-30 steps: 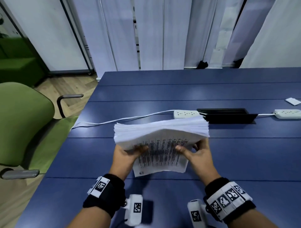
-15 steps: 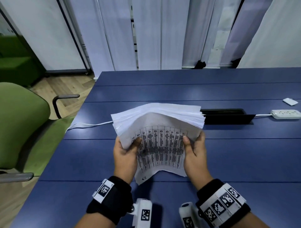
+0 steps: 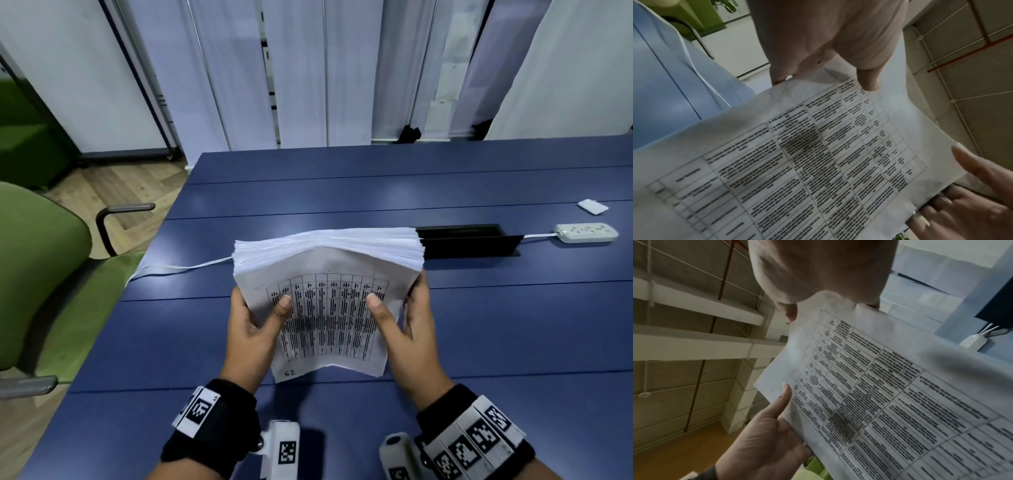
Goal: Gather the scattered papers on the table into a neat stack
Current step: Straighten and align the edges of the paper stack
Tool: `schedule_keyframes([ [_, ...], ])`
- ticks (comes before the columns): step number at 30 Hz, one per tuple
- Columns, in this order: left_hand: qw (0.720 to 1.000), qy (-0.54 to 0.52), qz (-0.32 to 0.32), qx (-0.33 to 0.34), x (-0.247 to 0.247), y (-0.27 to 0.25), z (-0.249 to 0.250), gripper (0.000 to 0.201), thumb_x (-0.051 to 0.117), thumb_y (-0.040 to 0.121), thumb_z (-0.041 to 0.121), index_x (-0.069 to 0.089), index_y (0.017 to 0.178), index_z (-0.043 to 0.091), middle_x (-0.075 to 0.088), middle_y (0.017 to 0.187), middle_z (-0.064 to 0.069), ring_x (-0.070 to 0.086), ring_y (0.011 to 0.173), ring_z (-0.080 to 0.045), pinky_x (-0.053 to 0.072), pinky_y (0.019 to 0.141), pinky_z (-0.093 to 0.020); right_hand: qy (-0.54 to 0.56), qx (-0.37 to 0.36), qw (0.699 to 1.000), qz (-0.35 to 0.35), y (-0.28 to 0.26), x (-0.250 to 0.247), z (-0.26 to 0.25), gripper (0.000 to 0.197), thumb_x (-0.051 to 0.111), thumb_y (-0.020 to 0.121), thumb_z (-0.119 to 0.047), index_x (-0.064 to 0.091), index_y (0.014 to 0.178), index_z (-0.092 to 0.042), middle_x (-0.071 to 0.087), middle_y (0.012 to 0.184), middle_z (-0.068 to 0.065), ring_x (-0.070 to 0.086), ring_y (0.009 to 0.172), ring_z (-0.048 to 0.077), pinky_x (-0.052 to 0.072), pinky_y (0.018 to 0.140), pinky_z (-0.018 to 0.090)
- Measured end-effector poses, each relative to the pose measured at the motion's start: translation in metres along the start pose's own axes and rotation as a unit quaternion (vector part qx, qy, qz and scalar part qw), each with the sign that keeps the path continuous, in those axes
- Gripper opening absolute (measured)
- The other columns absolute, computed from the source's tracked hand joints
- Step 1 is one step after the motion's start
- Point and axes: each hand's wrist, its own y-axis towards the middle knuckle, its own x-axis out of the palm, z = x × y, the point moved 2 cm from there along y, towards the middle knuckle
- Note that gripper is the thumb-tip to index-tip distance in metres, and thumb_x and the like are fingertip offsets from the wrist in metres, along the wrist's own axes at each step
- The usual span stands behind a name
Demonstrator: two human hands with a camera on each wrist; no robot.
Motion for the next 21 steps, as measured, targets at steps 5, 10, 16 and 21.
schedule_keyframes([
  [5,1.000,-0.025,-0.013,0.009,0.004,-0.004,0.004,0.064,0.070,0.083,0.047,0.046,0.133,0.015,0.066,0.124,0.009,0.059,0.120,-0.009,0.047,0.097,-0.020,0.025,0.006,1.000,0.013,-0.001,0.003,0.002,0.086,0.067,0.080,-0.054,0.030,0.147,-0.015,0.046,0.146,0.001,0.043,0.136,0.017,0.033,0.113,0.051],
  [10,0.999,-0.033,-0.019,0.008,0.002,-0.004,0.007,0.051,0.068,0.086,0.039,0.048,0.129,0.020,0.066,0.125,0.008,0.058,0.121,-0.010,0.048,0.094,-0.018,0.009,-0.002,1.000,0.002,0.000,0.001,0.004,0.089,0.065,0.081,-0.051,0.019,0.153,-0.023,0.033,0.155,-0.006,0.032,0.143,0.012,0.026,0.117,0.049],
  [16,0.999,-0.014,-0.044,0.018,0.003,-0.011,0.005,0.053,0.066,0.087,0.013,0.044,0.134,0.016,0.065,0.126,0.011,0.058,0.120,-0.005,0.045,0.100,-0.020,-0.028,-0.014,1.000,-0.004,0.000,-0.004,0.009,0.094,0.066,0.080,-0.055,0.019,0.153,-0.018,0.033,0.154,0.000,0.032,0.143,0.019,0.029,0.115,0.053],
  [21,0.999,-0.022,-0.044,0.014,0.004,-0.015,0.002,0.057,0.064,0.083,0.011,0.042,0.136,0.014,0.065,0.126,0.012,0.058,0.119,-0.004,0.046,0.094,-0.016,-0.029,-0.023,0.999,-0.002,-0.005,-0.002,0.010,0.094,0.066,0.081,-0.052,0.014,0.154,-0.024,0.027,0.157,-0.004,0.028,0.145,0.018,0.026,0.116,0.054],
])
